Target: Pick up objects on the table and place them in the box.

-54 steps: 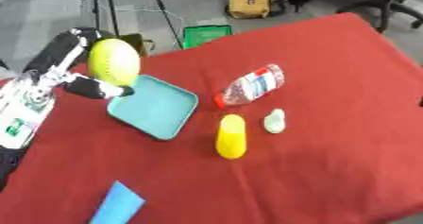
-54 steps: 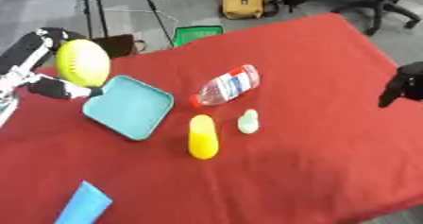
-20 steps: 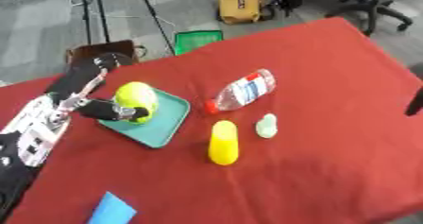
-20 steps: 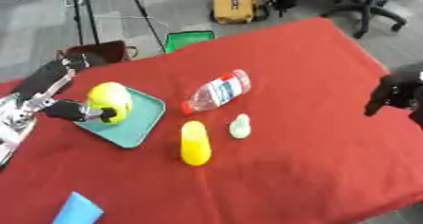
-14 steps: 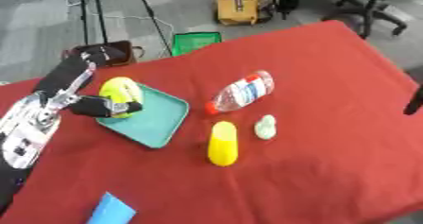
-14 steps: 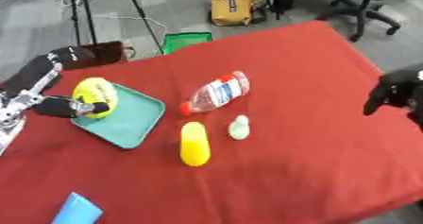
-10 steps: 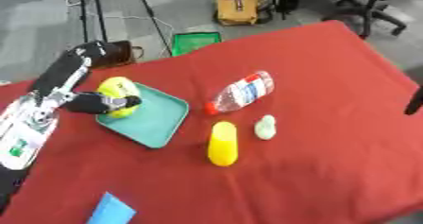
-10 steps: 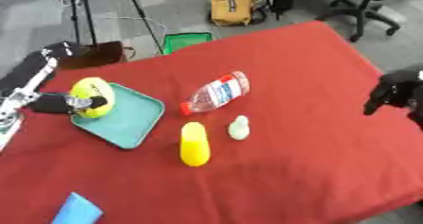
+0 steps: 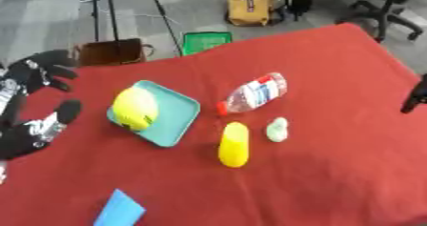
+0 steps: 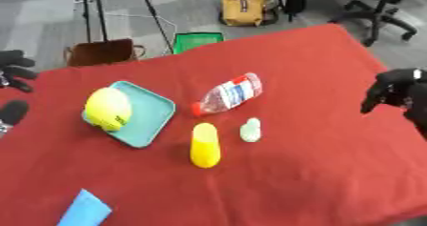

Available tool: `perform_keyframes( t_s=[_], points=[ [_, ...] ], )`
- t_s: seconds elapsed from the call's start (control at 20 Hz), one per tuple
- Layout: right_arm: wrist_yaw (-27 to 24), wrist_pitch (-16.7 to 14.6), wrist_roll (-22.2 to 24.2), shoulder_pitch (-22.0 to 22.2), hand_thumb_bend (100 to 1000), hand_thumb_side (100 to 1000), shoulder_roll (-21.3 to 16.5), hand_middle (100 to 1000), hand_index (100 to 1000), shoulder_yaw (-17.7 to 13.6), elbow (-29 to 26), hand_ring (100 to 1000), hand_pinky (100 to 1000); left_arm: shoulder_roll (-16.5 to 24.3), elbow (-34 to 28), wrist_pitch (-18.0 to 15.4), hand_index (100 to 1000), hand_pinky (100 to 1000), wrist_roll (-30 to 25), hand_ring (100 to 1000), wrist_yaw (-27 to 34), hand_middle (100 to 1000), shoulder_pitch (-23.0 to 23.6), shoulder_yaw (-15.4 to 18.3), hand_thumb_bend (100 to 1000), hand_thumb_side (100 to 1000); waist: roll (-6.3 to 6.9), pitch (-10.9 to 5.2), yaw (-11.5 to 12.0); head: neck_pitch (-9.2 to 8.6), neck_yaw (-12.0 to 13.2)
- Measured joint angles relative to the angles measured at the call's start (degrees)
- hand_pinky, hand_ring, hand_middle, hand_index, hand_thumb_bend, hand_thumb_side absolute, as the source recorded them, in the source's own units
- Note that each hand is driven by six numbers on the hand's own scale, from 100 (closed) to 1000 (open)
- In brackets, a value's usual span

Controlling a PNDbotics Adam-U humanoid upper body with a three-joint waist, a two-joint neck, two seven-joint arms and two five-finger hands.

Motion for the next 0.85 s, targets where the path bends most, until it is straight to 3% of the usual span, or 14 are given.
perform_keyframes(
  t_s=[0.3,0.55,0.7,0.85],
  points=[
    [0.0,0.0,0.0,0.33,100,690,0.0,626,805,-0.35,0.02,606,575,-4.83,-0.16,1.13,871,589,-0.22,682,-4.77,696,1.5,1.62,551,670,-0.01,0.02,1.47,0.08,-0.23],
    [0.0,0.03,0.03,0.39,100,691,0.0,626,805,-0.35,0.02,605,575,-6.52,-0.16,2.03,871,587,-0.27,681,-6.4,696,1.53,1.78,543,680,-0.02,0.08,2.25,0.18,-0.19],
    [0.01,0.03,0.03,0.41,100,691,0.0,625,805,-0.35,0.02,605,574,-6.96,-0.16,2.42,871,586,-0.52,680,-6.8,698,1.51,1.78,539,685,-0.02,0.08,2.48,0.76,0.23],
    [0.05,0.08,0.08,0.43,100,692,0.0,625,805,-0.35,0.02,605,574,-7.28,-0.16,2.84,874,587,-0.68,682,-6.85,703,1.49,1.78,534,695,-0.04,0.08,3.17,2.52,1.97]
  ],
)
